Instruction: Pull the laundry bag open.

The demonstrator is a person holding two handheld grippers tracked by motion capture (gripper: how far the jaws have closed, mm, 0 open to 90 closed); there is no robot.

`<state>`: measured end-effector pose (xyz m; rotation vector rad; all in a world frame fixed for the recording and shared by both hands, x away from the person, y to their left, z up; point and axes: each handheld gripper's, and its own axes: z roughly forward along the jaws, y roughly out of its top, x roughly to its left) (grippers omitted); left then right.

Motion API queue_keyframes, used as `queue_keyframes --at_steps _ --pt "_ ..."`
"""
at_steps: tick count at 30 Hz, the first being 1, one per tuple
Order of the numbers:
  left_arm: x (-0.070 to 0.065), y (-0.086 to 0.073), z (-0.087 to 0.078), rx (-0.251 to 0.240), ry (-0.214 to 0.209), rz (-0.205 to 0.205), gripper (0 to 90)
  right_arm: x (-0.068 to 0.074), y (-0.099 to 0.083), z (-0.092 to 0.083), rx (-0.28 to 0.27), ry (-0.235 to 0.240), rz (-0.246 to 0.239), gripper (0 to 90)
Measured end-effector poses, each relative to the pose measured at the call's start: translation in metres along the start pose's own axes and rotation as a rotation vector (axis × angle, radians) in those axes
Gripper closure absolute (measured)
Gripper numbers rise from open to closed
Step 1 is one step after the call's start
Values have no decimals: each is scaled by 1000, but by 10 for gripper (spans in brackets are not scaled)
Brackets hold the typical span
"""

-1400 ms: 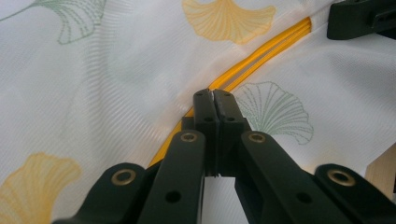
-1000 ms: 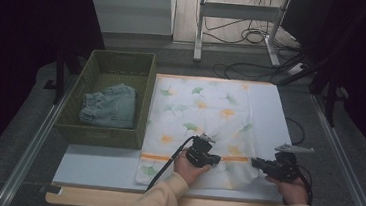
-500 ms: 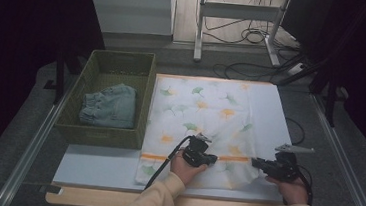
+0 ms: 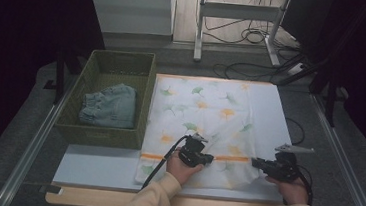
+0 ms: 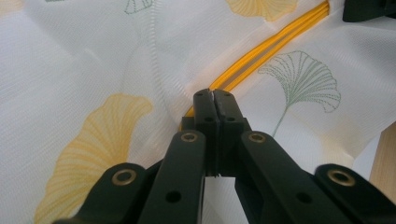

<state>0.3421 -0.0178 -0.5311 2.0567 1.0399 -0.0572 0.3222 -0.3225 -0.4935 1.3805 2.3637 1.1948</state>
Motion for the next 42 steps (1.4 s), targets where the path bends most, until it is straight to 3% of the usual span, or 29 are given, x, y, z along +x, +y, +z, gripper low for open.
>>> queue_keyframes --at_steps 42 --pt "15 -10 -19 -9 21 -19 900 -1 -1 0 -3 -8 2 838"
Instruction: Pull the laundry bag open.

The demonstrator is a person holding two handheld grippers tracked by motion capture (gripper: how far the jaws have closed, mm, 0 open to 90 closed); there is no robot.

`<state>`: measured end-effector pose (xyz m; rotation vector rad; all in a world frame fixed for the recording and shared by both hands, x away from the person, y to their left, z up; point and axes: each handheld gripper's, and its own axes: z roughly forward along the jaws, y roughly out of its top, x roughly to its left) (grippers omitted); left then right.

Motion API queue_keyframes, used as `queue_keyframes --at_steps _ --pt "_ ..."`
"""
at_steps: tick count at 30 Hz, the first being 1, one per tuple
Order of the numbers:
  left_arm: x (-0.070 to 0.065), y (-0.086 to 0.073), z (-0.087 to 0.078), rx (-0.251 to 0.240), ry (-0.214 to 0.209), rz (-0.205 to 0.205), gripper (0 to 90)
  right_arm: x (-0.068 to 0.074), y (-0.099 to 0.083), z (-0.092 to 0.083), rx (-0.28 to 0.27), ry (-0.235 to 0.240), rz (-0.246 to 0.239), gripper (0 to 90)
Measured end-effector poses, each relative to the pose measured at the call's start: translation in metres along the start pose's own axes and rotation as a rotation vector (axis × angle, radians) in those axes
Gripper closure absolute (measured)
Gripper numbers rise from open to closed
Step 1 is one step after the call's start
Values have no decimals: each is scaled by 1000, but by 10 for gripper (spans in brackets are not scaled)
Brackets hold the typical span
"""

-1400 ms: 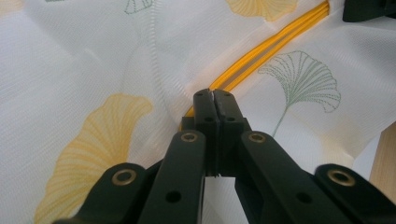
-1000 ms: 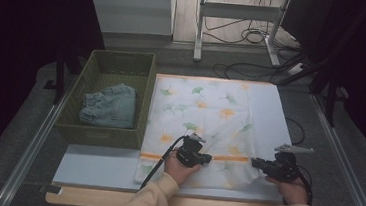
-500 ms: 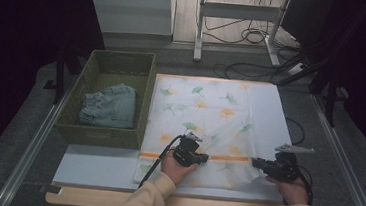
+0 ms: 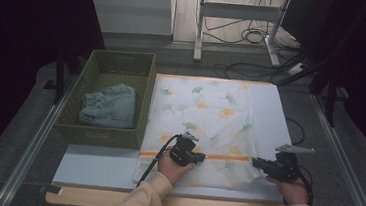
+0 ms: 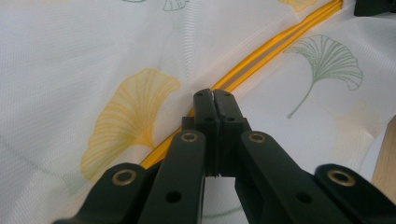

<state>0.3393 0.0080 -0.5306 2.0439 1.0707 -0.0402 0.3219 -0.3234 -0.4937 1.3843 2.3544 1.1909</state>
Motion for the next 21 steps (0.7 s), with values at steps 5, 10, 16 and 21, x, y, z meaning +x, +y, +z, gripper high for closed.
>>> queue_keyframes --at_steps 5,10,16,21 --pt "3 -1 -3 4 3 4 900 0 0 0 1 -1 -1 838" --pt "6 -5 -5 -1 4 -8 900 0 0 0 1 -2 -1 838" --pt "8 -6 -8 -2 13 -5 900 0 0 0 0 -3 -1 838" --pt "10 -8 -11 -4 17 -10 900 0 0 0 2 -4 -2 838"
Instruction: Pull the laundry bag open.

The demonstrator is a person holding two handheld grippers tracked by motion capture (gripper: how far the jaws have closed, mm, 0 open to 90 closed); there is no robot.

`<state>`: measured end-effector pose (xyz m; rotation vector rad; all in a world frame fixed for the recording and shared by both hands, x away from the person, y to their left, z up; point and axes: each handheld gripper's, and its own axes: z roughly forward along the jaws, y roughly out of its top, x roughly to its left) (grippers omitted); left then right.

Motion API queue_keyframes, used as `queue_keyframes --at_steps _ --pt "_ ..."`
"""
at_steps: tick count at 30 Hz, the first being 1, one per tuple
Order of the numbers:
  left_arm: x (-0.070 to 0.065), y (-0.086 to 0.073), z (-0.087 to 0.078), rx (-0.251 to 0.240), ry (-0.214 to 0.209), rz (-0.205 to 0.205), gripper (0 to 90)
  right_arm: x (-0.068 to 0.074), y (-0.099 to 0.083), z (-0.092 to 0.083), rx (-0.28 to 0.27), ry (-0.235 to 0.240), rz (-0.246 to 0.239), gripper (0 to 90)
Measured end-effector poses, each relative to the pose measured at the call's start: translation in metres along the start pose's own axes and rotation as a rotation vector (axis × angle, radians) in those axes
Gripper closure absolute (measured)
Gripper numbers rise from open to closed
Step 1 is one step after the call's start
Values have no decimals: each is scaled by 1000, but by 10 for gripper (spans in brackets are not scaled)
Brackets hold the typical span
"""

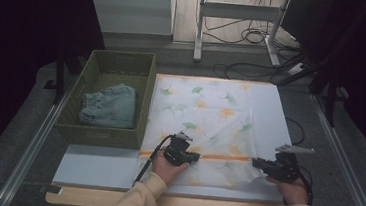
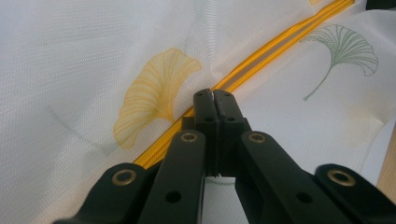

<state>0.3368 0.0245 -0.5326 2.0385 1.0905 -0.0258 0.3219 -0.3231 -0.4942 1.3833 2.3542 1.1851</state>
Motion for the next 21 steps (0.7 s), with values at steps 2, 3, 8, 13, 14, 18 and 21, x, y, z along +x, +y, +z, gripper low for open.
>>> queue_keyframes --at_steps 2,3,8,13,14,18,21 --pt "1 -1 -1 -4 1 -5 900 0 0 0 0 1 0 837" --pt "1 -1 -1 1 4 -2 900 0 0 0 0 0 0 837" --pt "5 -4 -4 -2 4 -12 900 0 0 0 0 -2 1 837" --pt "7 -6 -7 -5 7 -19 900 0 0 1 1 -3 1 837" --pt "8 -6 -7 -3 6 -16 900 0 0 1 1 -4 0 837" --pt "8 -8 -9 -10 5 -28 900 0 0 0 2 -4 -2 837" --pt "10 -9 -10 -8 7 -24 900 0 0 1 1 -5 -2 837"
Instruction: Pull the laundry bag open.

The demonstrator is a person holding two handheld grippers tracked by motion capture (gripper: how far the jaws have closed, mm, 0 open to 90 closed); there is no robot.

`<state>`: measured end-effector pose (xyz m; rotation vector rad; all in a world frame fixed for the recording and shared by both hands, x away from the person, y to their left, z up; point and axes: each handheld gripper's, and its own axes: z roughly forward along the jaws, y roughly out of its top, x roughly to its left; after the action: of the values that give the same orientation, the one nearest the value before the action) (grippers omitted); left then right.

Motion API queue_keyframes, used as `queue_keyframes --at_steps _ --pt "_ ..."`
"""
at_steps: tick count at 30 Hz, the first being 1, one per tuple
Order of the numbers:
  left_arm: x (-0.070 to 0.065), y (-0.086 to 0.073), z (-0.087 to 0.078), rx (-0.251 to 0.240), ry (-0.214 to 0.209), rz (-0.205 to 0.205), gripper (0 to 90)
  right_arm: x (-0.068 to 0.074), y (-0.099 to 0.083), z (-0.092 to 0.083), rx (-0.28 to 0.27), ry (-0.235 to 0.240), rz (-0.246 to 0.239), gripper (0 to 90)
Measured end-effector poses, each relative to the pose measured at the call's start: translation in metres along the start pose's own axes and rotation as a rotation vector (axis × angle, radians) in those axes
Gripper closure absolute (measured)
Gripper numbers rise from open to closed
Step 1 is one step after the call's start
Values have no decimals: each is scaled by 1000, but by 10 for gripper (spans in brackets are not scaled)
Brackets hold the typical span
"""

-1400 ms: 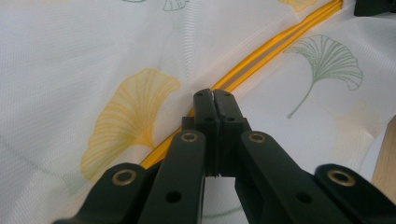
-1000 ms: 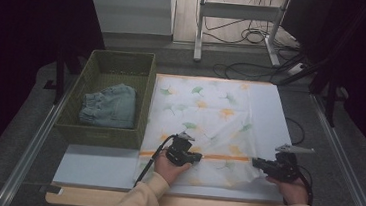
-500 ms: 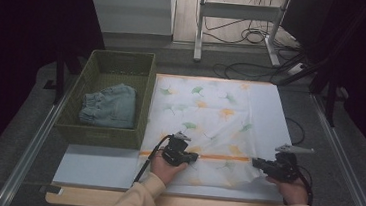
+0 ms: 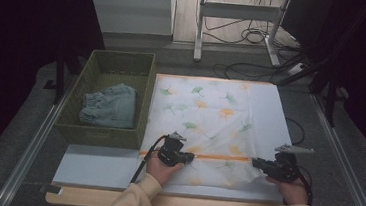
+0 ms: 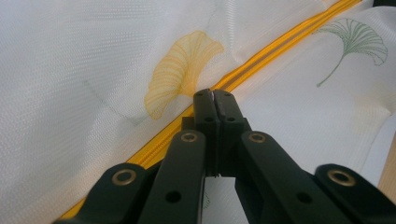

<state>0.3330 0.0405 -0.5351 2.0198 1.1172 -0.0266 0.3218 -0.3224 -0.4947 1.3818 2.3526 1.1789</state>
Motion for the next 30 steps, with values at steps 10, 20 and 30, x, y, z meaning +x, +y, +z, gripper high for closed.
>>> queue_keyframes --at_steps 10,20,30 --pt "3 -1 -4 5 7 -2 900 0 0 -1 -3 -3 -3 836" --pt "6 -3 -6 0 8 -11 899 0 0 -1 -3 -3 -3 837" --pt "9 -5 -10 -6 17 -15 900 0 0 -1 -2 -5 -4 836"
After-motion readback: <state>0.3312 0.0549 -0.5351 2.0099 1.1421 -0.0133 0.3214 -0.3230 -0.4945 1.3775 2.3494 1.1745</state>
